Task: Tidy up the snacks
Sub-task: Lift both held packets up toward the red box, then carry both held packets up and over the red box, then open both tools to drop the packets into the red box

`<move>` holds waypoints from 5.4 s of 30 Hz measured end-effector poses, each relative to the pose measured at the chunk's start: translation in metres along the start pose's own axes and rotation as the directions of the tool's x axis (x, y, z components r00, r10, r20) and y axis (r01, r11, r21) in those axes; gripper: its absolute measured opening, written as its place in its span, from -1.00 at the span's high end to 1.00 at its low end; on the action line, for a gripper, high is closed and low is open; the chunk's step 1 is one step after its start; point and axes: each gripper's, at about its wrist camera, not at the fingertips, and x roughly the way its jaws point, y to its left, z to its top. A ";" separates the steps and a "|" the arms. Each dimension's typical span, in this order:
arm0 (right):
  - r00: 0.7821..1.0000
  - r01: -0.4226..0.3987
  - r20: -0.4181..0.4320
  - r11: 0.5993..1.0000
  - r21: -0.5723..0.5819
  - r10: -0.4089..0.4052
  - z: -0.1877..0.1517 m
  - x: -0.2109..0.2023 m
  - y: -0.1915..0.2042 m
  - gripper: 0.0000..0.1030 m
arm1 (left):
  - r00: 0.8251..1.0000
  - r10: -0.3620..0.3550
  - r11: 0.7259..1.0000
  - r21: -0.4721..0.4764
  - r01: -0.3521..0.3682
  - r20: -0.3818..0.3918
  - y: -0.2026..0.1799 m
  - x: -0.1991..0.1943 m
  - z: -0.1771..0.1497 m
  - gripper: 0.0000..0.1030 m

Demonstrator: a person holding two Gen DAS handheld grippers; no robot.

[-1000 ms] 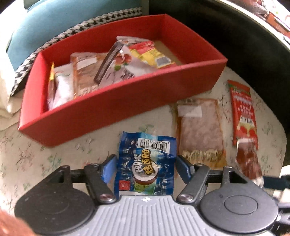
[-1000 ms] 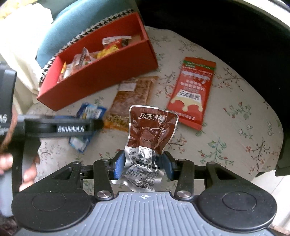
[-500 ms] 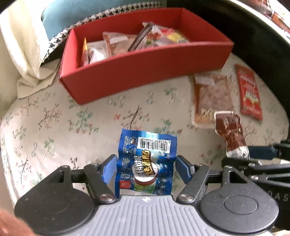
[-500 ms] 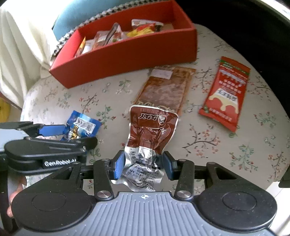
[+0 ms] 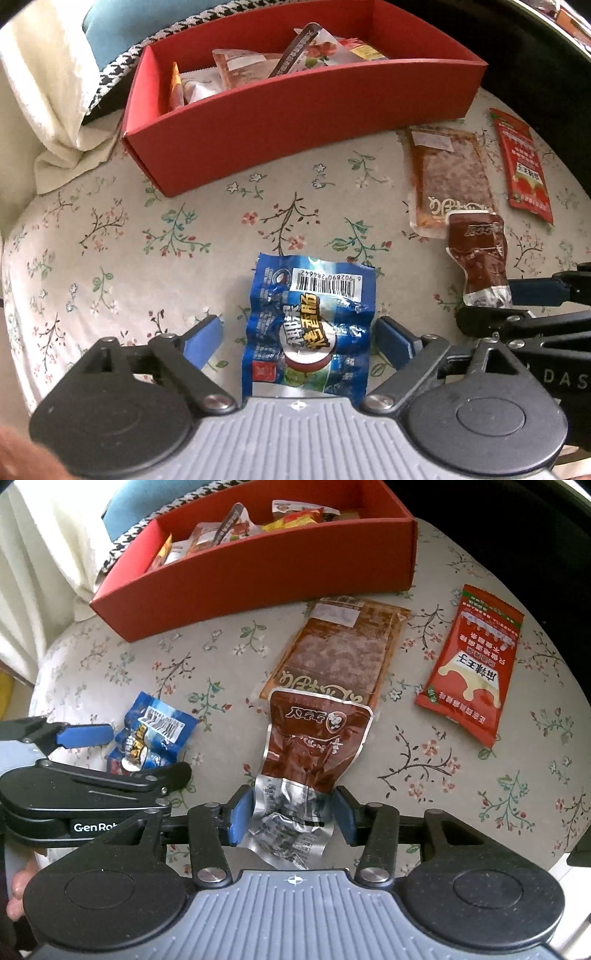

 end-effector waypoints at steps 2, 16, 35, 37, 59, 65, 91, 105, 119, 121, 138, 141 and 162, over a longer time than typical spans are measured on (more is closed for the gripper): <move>1.000 0.004 0.001 1.000 -0.006 -0.004 -0.001 0.000 0.001 -0.09 | 1.000 0.001 1.000 0.004 -0.001 0.009 0.000 -0.001 -0.003 -0.63; 0.997 -0.031 0.073 1.000 0.003 0.031 0.007 -0.028 0.000 -0.04 | 0.997 -0.040 0.999 0.010 0.039 0.070 -0.005 -0.029 -0.003 -0.19; 0.990 -0.025 0.140 1.000 -0.001 0.025 0.021 -0.045 0.000 -0.04 | 0.989 -0.018 1.000 -0.022 0.021 0.150 0.004 -0.050 0.009 -0.19; 0.990 -0.023 0.137 1.000 -0.003 0.023 0.022 -0.043 0.001 -0.04 | 0.988 -0.013 1.000 -0.020 0.016 0.151 0.004 -0.049 0.010 -0.19; 0.979 -0.042 0.200 0.999 -0.012 0.043 0.045 -0.057 0.009 -0.04 | 0.978 0.015 0.999 -0.054 -0.004 0.208 0.015 -0.064 0.026 -0.19; 0.973 -0.049 0.225 0.999 -0.018 0.052 0.057 -0.063 0.011 -0.04 | 0.973 0.026 0.998 -0.069 -0.010 0.228 0.020 -0.068 0.035 -0.19; 0.955 -0.031 0.293 0.999 -0.039 0.041 0.170 -0.028 0.013 -0.04 | 0.942 0.141 0.980 -0.180 -0.088 0.306 0.051 -0.038 0.130 -0.19; 0.963 -0.006 0.268 0.999 -0.037 0.015 0.182 -0.001 0.008 -0.04 | 0.950 0.147 0.979 -0.178 -0.100 0.274 0.056 -0.004 0.146 -0.19; 0.966 0.003 0.257 0.999 -0.038 0.007 0.183 0.008 0.006 -0.04 | 0.956 0.150 0.979 -0.176 -0.107 0.253 0.055 0.006 0.149 -0.20; 0.967 0.005 0.255 0.999 -0.039 0.005 0.183 0.009 0.006 -0.04 | 0.956 0.151 0.979 -0.174 -0.109 0.250 0.055 0.006 0.149 -0.20; 0.969 0.014 0.247 0.999 -0.043 -0.003 0.183 0.013 0.007 -0.04 | 0.960 0.150 0.978 -0.177 -0.109 0.236 0.056 0.010 0.151 -0.20; 0.969 0.014 0.246 0.999 -0.043 -0.003 0.183 0.014 0.007 -0.04 | 0.960 0.150 0.978 -0.177 -0.109 0.235 0.056 0.010 0.152 -0.20; 0.961 0.048 0.274 0.998 -0.030 -0.038 0.180 0.006 -0.003 -0.24 | 0.959 0.167 0.975 -0.184 -0.126 0.229 0.059 0.007 0.153 -0.21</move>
